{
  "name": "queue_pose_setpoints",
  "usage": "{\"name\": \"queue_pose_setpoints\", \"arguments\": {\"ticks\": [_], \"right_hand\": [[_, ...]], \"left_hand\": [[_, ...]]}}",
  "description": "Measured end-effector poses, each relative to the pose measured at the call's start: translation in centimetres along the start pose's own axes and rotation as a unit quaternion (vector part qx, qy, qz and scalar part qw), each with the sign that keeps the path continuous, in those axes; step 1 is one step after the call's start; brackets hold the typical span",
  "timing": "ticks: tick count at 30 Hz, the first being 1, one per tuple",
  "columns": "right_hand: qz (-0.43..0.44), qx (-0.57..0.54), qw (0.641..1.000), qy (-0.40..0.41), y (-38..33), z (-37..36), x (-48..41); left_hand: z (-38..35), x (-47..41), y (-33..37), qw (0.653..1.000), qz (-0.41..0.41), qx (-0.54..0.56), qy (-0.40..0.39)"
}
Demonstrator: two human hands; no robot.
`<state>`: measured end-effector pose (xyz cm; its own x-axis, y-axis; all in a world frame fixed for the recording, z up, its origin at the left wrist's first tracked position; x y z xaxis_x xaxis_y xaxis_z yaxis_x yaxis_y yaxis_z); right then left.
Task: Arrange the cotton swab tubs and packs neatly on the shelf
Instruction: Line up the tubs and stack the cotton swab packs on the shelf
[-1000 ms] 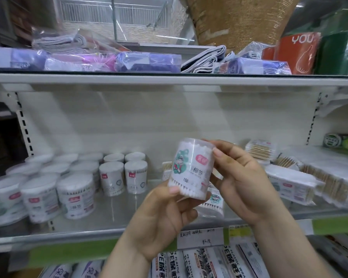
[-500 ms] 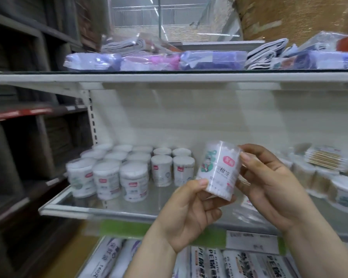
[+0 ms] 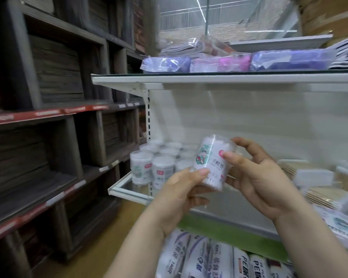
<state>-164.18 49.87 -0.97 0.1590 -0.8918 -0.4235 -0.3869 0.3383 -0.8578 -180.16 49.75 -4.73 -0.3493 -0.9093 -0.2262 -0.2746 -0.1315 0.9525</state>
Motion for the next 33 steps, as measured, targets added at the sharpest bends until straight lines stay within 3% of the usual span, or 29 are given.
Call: {"name": "queue_pose_setpoints", "arguments": {"ticks": [3, 8, 13, 19, 28, 33], "right_hand": [[0.013, 0.044, 0.999, -0.023, 1.0, -3.1, -1.4], [0.042, 0.117, 0.99, -0.064, 3.1, -8.2, -3.5], [0.046, 0.211, 0.972, -0.091, 7.0, -10.8, -4.8], [0.073, 0.384, 0.918, -0.06, 10.9, -11.4, -5.4], [0.161, 0.533, 0.83, -0.04, 12.4, -11.7, -4.6], [0.154, 0.534, 0.83, -0.035, 12.5, -11.8, -4.5]], "left_hand": [[3.3, 1.2, 2.2, 0.99, -0.037, -0.125, 0.051], [8.2, 3.3, 5.2, 0.956, -0.105, -0.243, 0.129], [12.1, 4.4, 5.1, 0.932, -0.088, -0.313, 0.162], [14.9, 4.2, 2.4, 0.924, -0.057, -0.337, 0.173], [16.1, 3.7, 1.2, 0.932, -0.053, -0.323, 0.156], [16.3, 3.5, 0.9, 0.936, -0.055, -0.309, 0.16]]}}
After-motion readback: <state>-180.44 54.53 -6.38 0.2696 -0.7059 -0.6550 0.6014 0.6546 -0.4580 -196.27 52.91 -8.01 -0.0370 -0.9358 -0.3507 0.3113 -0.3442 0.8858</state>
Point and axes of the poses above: each hand's wrist, its own x-axis away from the middle knuckle, its own z-axis out of the back of the hand, y = z × x, the point moved 1 cm from there along -x, towards the middle knuckle, and after that the axes turned 2 degrees about z, right-handed, at the moved point
